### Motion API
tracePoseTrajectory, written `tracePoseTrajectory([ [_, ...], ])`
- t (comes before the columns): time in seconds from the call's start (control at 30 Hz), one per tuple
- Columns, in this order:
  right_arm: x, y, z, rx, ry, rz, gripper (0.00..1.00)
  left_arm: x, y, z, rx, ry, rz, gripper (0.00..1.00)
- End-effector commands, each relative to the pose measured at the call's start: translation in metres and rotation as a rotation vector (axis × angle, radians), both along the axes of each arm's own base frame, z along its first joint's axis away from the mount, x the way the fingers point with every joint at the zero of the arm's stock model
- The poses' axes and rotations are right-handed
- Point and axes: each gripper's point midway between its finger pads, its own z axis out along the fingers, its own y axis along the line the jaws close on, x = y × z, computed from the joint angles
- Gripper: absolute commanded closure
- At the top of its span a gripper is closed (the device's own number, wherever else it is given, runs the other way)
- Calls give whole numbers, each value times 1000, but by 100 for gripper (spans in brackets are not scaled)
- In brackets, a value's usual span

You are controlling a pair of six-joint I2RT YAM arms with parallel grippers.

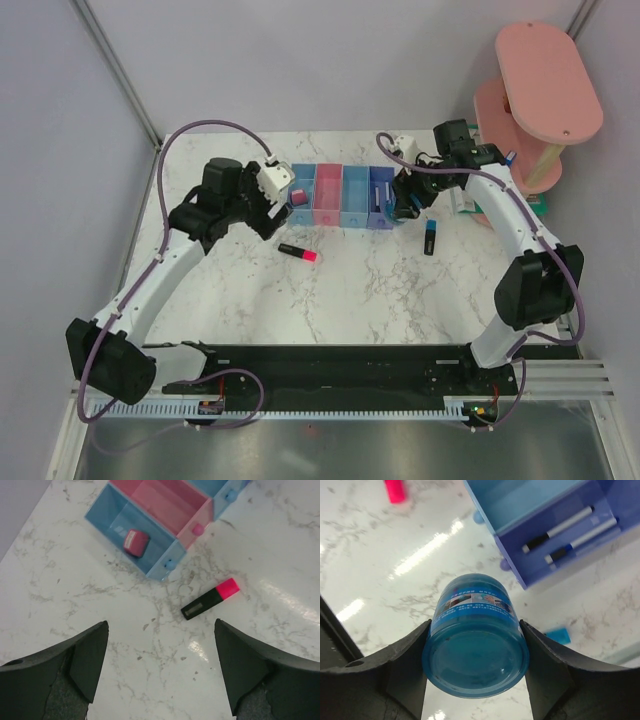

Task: Sort the stationery into containers
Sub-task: Pick up the stationery from the center of the board.

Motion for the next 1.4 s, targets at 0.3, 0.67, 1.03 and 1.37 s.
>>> tracePoseTrajectory([
  [0.3, -13, 94, 106, 652, 250, 230, 83, -40, -69, 72, -68, -302, -244, 0],
  [0.67, -21, 108, 147, 905, 392, 362, 79, -35, -125, 98, -165, -656, -327, 0],
  [1.03, -28, 107, 170, 921, 375, 360, 78, -42, -156, 117, -216, -808, -312, 0],
  [1.37, -37, 105, 166, 917, 379, 361, 77, -42, -166, 119, -222, -829, -329, 0],
])
